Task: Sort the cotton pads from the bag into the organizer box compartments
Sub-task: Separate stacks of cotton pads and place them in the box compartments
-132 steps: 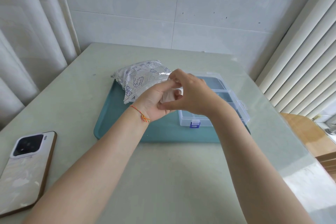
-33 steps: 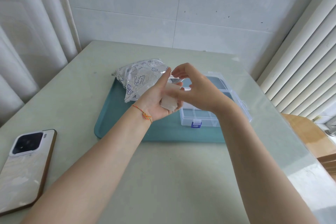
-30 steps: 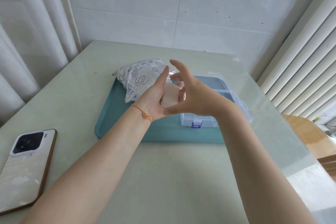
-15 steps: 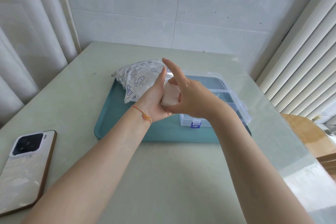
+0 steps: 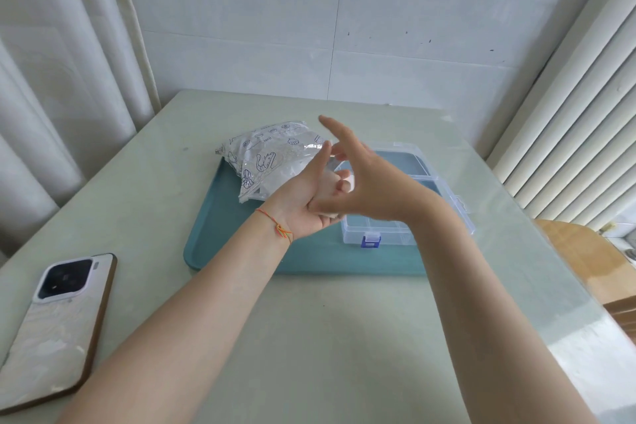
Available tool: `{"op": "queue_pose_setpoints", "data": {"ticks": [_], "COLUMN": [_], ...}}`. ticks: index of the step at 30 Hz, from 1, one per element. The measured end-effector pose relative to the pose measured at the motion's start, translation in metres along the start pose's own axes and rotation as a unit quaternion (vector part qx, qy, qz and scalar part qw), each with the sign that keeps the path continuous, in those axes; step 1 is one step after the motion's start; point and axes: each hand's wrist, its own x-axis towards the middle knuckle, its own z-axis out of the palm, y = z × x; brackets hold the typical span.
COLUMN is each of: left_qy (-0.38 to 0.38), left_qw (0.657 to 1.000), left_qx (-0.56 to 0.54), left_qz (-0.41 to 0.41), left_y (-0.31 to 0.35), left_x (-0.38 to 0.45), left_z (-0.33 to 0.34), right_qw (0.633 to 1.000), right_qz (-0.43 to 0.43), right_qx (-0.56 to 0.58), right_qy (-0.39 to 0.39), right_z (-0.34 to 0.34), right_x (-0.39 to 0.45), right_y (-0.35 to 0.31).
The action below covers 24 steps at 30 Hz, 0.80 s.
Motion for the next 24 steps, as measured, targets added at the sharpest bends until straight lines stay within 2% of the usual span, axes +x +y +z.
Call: {"op": "queue_pose_setpoints", "data": {"ticks": [3, 5, 7, 9, 14, 19, 22, 24], "left_qy": [0.012, 0.025, 0.035, 0.031, -0.024, -0.045, -0.002, 0.106], "left_qw": [0.998, 0.995, 0.994, 0.994, 0.993, 0.996, 0.988, 0.946], "left_qx": [-0.068, -0.092, -0.078, -0.044, -0.044, 0.000, 0.121, 0.271], "left_qz": [0.004, 0.032, 0.069, 0.099, 0.109, 0.074, 0.097, 0.144], "left_y": [0.003, 0.006, 0.009, 0.010, 0.001, -0.009, -0.012, -0.013], "left_x": [-0.001, 0.000, 0.006, 0.010, 0.032, 0.048, 0.058, 0.063], "left_z": [0.002, 0.010, 0.019, 0.029, 0.052, 0.076, 0.079, 0.076], "right_qw": [0.985, 0.961, 0.940, 0.924, 0.899, 0.893, 0.902, 0.911], "right_qz": [0.049, 0.119, 0.186, 0.217, 0.189, 0.161, 0.154, 0.178], "right_qx": [0.099, 0.170, 0.217, 0.261, 0.385, 0.406, 0.380, 0.330], "right_qy": [0.134, 0.181, 0.186, 0.178, 0.091, 0.110, 0.132, 0.169], "right_z": [-0.016, -0.025, -0.032, -0.036, -0.046, -0.055, -0.061, -0.066], "right_x": [0.000, 0.003, 0.002, -0.002, -0.022, -0.029, -0.031, -0.031], "right_y": [0.007, 0.013, 0.019, 0.024, 0.042, 0.064, 0.077, 0.085]}}
